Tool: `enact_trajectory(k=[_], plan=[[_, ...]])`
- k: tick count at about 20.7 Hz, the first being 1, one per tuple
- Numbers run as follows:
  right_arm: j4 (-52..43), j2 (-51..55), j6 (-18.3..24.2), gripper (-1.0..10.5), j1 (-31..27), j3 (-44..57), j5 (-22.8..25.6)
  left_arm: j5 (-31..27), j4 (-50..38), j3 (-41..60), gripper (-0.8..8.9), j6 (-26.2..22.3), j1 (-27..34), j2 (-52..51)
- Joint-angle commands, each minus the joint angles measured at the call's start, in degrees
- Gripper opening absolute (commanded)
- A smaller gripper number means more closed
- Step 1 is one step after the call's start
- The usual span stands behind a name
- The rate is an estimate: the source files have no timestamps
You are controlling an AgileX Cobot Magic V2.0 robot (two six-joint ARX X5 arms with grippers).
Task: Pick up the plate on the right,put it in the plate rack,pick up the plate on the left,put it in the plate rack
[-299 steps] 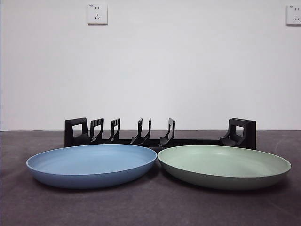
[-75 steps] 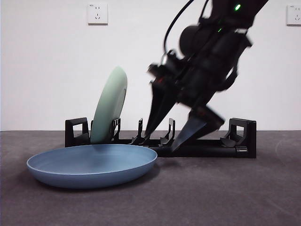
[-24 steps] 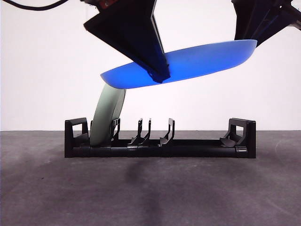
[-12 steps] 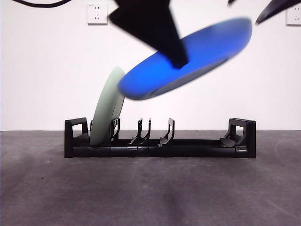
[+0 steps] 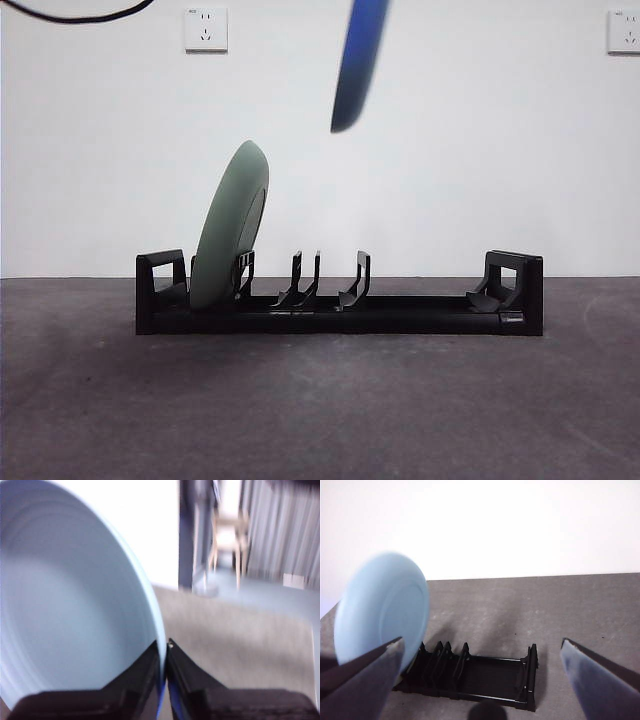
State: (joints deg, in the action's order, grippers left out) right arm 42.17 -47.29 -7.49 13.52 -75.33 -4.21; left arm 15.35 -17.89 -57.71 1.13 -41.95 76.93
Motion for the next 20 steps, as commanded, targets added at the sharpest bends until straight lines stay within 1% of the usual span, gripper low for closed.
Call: enact_trajectory(k=[1, 2, 3, 6, 9, 13, 20], plan=[[0.3, 0.2, 0.5, 5.9, 0.0, 0.0, 0.3, 4.3, -5.7, 0.2, -0.09, 11.9, 4.1, 1.9], [0.6, 0.2, 0.5, 5.9, 0.0, 0.0, 0.3, 6.0, -7.4, -0.1, -0.09, 14.6, 5.6, 3.0], [0.8, 0.2, 0.5, 5.9, 0.0, 0.0, 0.3, 6.8, -7.8, -0.6, -0.09, 16.2, 6.6, 3.8], [1.3, -0.2, 0.5, 5.9, 0.0, 0.0, 0.2, 8.5, -7.3, -3.6, -0.09, 18.5, 8.8, 7.3], [2.1, -1.0, 0.5, 5.9, 0.0, 0.0, 0.1, 9.1, -6.5, -6.9, -0.09, 18.6, 9.7, 10.6], [3.4, -1.9, 0.5, 5.9, 0.0, 0.0, 0.1, 9.1, -2.7, -10.6, -0.09, 18.6, 10.2, 14.0], [3.8, -2.9, 1.0, 5.9, 0.0, 0.0, 0.1, 8.9, 0.7, -11.1, -0.09, 18.6, 10.2, 18.2]])
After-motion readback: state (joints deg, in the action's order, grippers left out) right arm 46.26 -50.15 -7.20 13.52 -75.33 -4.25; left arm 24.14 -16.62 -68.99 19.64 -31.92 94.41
